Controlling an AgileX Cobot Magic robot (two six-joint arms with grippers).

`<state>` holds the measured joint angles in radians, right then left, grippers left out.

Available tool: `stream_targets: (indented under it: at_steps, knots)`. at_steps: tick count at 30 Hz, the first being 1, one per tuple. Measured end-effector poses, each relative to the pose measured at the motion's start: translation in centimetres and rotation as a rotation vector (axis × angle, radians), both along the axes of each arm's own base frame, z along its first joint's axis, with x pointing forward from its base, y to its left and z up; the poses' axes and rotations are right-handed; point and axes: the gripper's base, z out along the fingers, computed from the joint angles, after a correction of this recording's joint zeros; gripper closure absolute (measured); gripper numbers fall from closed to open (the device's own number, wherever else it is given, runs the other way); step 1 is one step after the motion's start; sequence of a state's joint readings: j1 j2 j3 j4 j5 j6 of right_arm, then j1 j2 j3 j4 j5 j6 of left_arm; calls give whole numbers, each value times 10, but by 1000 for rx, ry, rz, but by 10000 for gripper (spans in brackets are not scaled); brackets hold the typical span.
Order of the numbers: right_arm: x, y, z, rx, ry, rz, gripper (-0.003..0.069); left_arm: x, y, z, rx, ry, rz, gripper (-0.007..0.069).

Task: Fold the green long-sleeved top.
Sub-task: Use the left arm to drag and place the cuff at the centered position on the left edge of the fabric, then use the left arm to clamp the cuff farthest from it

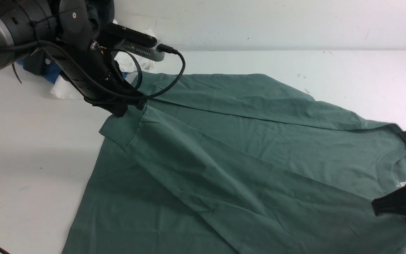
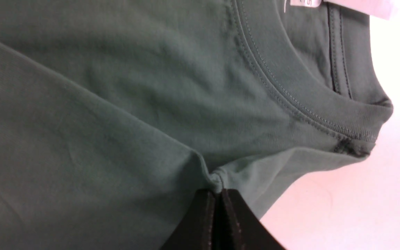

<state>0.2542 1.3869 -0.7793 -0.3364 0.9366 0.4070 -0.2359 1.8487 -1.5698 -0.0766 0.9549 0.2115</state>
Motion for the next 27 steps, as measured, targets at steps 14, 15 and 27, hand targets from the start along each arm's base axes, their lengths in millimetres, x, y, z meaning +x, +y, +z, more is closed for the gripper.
stream_targets:
  at_steps: [14, 15, 27]
  knots:
    - [4, 2, 1, 16, -41, 14, 538, 31, -2, -44, 15, 47, 36, 375]
    - [4, 2, 1, 12, -44, 17, 515, 32, -2, -41, 7, 39, 50, 341]
    - [44, 13, 68, 86, -323, 37, 372, 100, 19, -22, -157, -94, 266, 207]
